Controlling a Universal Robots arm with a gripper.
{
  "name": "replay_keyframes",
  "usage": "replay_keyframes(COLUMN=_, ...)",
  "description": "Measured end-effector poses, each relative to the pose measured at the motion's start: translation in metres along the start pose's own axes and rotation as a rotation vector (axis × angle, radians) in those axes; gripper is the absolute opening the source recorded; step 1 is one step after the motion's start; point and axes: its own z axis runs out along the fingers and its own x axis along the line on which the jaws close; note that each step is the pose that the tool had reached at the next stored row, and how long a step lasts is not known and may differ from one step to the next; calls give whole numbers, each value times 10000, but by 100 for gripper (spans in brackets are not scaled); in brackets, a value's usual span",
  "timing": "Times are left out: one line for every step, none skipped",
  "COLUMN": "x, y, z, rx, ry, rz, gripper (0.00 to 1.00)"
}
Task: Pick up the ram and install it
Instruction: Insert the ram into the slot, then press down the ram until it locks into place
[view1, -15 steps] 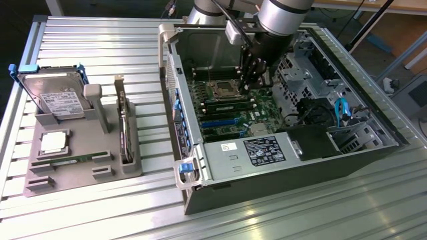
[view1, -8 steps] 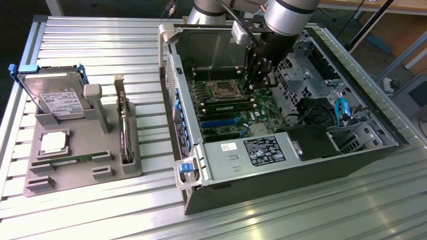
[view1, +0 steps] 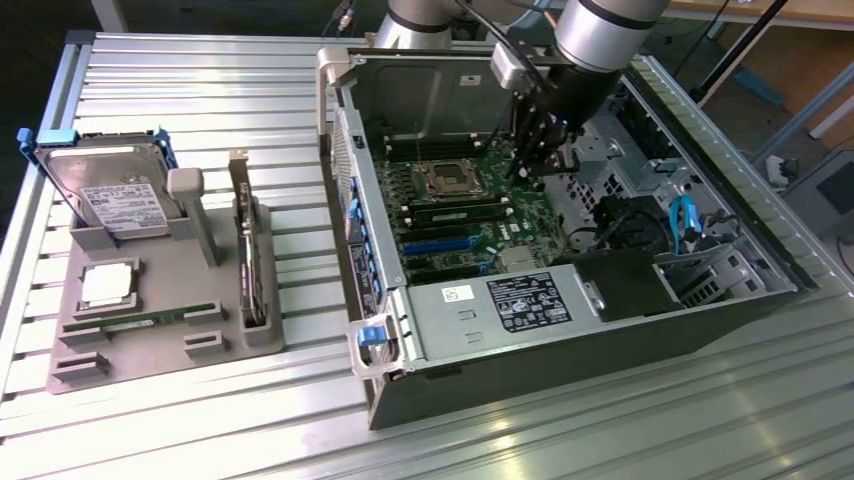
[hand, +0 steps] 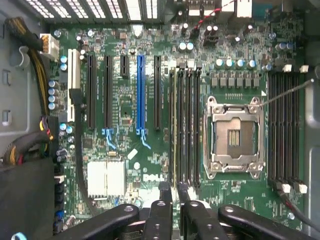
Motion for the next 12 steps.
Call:
replay_keyframes(x=0, y=-13, z=0, rx=0, ry=-1, rz=1, gripper=18)
replay_keyframes(x=0, y=-13, z=0, rx=0, ry=0, rz=2, gripper=18)
replay_keyframes(x=0, y=-13, z=0, rx=0, ry=0, rz=1, gripper=18)
replay_keyframes(x=0, y=-14, z=0, rx=0, ry=-1, rz=1, gripper=18)
replay_keyframes(x=0, y=-14, z=0, rx=0, ry=0, rz=1, gripper=18)
replay_keyframes(x=0, y=-14, z=0, rx=0, ry=0, rz=1, gripper=18)
replay_keyframes(x=0, y=-13, z=0, rx=0, ry=0, rz=1, gripper=18)
replay_keyframes(x=0, y=-14, z=0, rx=0, ry=0, rz=1, gripper=18)
replay_keyframes(x=0, y=-14, z=0, rx=0, ry=0, rz=1, gripper=11)
replay_keyframes(x=0, y=-14, z=0, rx=0, ry=0, rz=1, gripper=11)
replay_keyframes(x=0, y=-14, z=0, rx=0, ry=-1, rz=1, gripper=11)
replay_keyframes(x=0, y=-13, z=0, rx=0, ry=0, rz=1, gripper=11)
